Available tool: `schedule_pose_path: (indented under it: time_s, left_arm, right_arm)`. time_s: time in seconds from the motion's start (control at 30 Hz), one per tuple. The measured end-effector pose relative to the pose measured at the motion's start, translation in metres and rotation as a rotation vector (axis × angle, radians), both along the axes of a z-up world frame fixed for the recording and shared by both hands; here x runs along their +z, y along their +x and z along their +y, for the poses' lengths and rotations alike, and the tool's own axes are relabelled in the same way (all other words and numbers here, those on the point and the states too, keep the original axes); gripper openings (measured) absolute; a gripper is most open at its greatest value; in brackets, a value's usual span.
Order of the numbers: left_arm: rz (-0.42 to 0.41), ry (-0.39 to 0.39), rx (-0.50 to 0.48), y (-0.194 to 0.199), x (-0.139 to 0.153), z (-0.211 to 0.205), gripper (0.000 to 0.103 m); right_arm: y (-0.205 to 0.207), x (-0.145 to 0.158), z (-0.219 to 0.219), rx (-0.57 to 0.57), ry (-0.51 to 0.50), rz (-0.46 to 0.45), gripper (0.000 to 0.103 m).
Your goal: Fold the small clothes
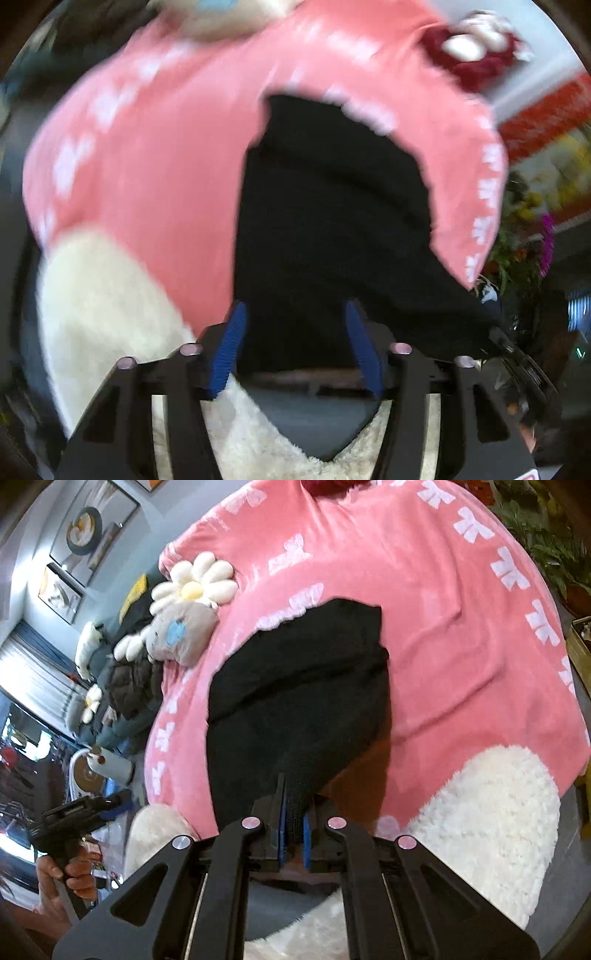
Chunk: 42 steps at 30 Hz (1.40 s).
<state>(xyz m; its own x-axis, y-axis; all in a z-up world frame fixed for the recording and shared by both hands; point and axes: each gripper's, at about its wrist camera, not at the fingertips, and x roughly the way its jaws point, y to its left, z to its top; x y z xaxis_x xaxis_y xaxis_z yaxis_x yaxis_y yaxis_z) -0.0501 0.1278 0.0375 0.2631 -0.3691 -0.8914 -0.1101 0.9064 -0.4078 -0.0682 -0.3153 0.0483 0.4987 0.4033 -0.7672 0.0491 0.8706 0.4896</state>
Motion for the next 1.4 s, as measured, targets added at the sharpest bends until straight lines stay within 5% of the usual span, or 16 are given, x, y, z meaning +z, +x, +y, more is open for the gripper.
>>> schedule_pose_path:
  time_s: [0.23, 0.53, 0.63, 0.73, 0.87, 1.07, 1.17, 1.4]
  left_arm:
    - [0.188, 0.032, -0.014, 0.006, -0.095, -0.023, 0.053]
    - [0.302, 0.018, 0.011, 0.036, -0.162, -0.042, 0.054]
    - [0.298, 0.01, 0.016, 0.037, -0.164, -0.044, 0.049]
    - [0.302, -0.03, -0.015, 0.034, -0.164, -0.045, 0.0]
    - [0.245, -0.109, -0.035, 0.025, -0.138, -0.044, 0.0]
    - [0.055, -0.27, -0.035, 0.034, -0.045, -0.022, 0.0]
    - [-0.012, -0.245, -0.045, 0.044, -0.018, -0.014, 0.001]
    - [0.176, -0.194, -0.007, 0.041, -0.085, -0.017, 0.0]
  right_arm:
    - [-0.005, -0.011, -0.009, -0.023, 0.015, 0.033, 0.005]
    - [-0.001, -0.016, -0.002, -0.015, 0.014, 0.041, 0.005]
    - [0.0, -0.018, 0.001, -0.015, 0.018, 0.044, 0.005]
    - [0.002, -0.02, 0.001, -0.013, 0.017, 0.047, 0.005]
    - [0.001, -0.02, -0.002, -0.016, 0.011, 0.053, 0.005]
    - [0.002, -0.005, -0.012, -0.027, 0.019, 0.029, 0.005]
    - [0.01, -0.007, -0.013, -0.021, -0.024, 0.031, 0.005]
    - [0.014, -0.03, -0.012, -0.025, 0.0, 0.088, 0.005]
